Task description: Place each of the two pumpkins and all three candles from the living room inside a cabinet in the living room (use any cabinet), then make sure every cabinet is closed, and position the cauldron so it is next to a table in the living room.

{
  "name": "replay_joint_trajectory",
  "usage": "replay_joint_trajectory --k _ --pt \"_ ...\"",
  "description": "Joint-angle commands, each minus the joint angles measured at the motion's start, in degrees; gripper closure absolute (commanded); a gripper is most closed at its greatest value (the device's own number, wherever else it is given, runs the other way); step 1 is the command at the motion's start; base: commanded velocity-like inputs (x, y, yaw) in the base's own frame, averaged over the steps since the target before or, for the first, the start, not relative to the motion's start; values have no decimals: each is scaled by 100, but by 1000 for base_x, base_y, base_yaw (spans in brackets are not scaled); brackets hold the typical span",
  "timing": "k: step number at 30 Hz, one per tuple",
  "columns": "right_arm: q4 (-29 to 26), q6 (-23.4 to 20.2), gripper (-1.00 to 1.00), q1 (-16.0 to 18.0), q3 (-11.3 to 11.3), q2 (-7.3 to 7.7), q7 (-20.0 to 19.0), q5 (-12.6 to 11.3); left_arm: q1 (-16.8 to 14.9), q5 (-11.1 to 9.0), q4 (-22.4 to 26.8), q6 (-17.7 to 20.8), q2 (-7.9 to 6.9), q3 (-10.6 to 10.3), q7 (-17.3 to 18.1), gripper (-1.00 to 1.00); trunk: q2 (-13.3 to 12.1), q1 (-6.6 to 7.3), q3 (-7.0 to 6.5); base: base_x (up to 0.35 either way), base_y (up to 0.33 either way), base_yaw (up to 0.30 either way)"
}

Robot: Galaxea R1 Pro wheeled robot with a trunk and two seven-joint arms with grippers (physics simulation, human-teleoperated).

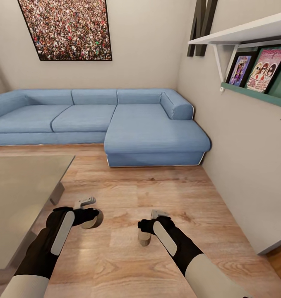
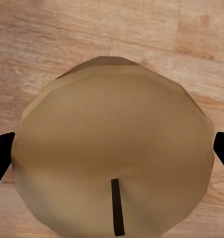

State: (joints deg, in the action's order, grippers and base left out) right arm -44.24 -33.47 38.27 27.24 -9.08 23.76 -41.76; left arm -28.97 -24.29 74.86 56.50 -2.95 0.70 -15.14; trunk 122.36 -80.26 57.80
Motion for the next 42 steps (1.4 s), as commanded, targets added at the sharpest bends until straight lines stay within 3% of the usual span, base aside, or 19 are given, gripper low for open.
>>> replay_joint_trajectory --k 1,42 --pt "-7 -6 -100 5 18 3 58 -60 -3 -61 4 19 1 0 -50 100 2 0 5 35 0 0" --pt "-14 -5 -100 5 18 15 -55 -60 -3 -60 -40 19 23 -113 -49 100 2 0 5 48 17 42"
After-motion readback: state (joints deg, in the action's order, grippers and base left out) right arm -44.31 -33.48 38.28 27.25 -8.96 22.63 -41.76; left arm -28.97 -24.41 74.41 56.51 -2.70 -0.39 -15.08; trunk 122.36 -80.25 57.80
